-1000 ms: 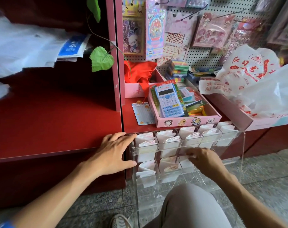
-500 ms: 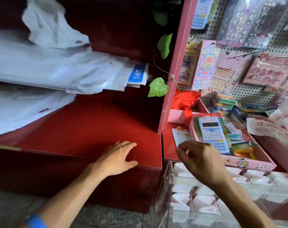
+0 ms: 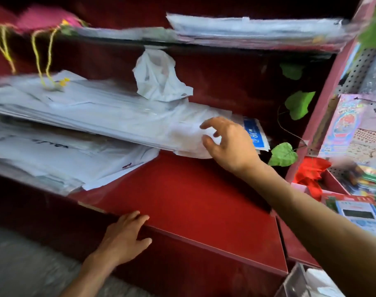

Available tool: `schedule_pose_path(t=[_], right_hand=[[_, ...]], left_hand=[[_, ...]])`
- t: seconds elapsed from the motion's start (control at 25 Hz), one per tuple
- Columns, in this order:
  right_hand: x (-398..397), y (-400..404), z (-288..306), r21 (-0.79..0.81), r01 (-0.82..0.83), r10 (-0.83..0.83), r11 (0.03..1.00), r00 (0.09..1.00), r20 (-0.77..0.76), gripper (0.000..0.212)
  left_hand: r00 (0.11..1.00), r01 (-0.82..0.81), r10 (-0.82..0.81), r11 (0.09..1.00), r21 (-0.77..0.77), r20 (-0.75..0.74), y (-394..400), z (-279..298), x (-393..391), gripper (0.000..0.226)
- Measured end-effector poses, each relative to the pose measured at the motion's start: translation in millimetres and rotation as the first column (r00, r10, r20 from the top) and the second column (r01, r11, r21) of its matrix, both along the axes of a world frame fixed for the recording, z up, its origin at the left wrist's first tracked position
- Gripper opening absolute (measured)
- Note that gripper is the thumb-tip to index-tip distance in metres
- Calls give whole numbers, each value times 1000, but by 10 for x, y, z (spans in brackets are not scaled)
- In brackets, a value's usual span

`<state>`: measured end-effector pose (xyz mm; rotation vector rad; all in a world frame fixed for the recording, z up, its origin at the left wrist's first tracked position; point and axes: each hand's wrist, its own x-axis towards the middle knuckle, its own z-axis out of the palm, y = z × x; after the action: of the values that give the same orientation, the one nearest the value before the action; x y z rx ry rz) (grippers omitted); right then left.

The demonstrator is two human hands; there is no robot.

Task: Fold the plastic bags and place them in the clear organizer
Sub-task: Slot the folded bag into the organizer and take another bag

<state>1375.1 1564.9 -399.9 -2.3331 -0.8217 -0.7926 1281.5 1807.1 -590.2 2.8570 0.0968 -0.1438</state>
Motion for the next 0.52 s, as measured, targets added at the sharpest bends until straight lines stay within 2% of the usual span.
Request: schedule_pose_path(t=[0.12, 0.2, 0.32, 0.4, 0.52], right_hand=[[382, 507, 281, -68, -5, 3, 998, 999, -42, 36], [583, 834, 409, -199, -30, 13, 980, 996, -85, 45], [803, 1218, 498, -359, -3, -60, 933, 985, -165, 56], [903, 1399, 530, -361, 14, -91, 932, 976, -197, 56], [988, 1527, 522, -257, -18, -72, 966, 939, -336, 58]], left_hand=[[998, -55, 56, 998, -22, 26, 365, -74, -102, 74], [996, -75, 77, 996, -49, 39, 498, -122, -121, 75], [995, -77, 82, 994, -75, 59, 556, -176, -87, 76], [994, -80, 87, 993, -90, 70, 577, -189, -45, 76], [994, -75, 81, 994, -85, 70, 586, -202, 11, 75]])
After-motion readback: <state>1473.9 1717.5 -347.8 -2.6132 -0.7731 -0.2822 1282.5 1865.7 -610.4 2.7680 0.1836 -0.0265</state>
